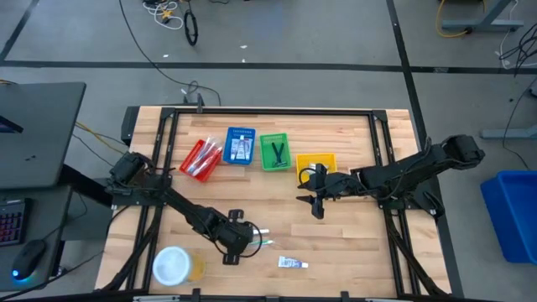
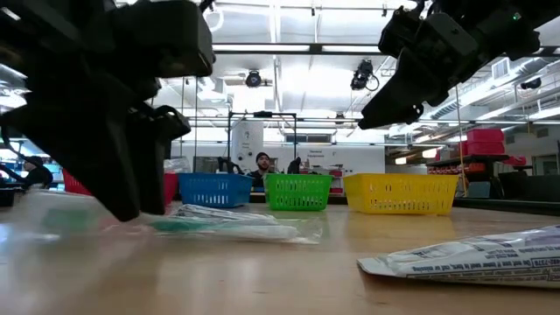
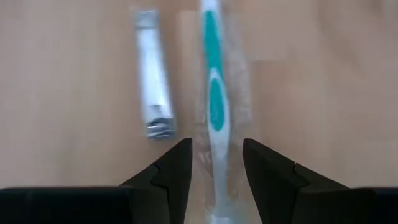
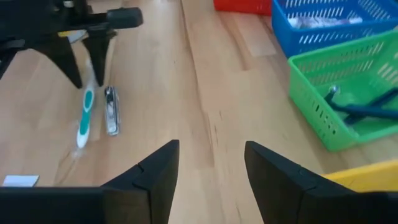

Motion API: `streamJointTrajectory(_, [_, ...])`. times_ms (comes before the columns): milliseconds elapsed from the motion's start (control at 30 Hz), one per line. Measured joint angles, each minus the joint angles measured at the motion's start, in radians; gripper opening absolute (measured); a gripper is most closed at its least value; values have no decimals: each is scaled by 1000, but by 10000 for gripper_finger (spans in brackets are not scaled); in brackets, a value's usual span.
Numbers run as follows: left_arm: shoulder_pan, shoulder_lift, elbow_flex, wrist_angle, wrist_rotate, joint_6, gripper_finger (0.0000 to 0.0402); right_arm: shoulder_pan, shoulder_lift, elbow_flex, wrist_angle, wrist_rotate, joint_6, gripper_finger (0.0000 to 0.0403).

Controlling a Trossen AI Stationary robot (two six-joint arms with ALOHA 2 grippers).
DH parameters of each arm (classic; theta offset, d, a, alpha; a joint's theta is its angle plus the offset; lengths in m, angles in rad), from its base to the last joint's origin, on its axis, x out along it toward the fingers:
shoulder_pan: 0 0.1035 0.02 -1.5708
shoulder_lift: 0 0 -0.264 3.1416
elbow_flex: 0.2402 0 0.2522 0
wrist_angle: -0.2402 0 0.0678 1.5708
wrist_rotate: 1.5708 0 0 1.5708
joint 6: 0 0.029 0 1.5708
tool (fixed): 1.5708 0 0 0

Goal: Pick & Place Travel size toiletries
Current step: Put the green toothbrush into the red bin

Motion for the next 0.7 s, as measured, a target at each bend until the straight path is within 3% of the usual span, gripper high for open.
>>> streamJointTrajectory(267, [29,1,0,-22,-125,-27,153,-8,0,0,58,0,-116,188])
streamJointTrajectory(500, [50,1,0,-23,2,-112,153,-20,0,0,77,0,-128,197])
streamJointTrajectory(700, [38,1,0,-58,10,-86,153,-19,0,0,74,-1,-117,190])
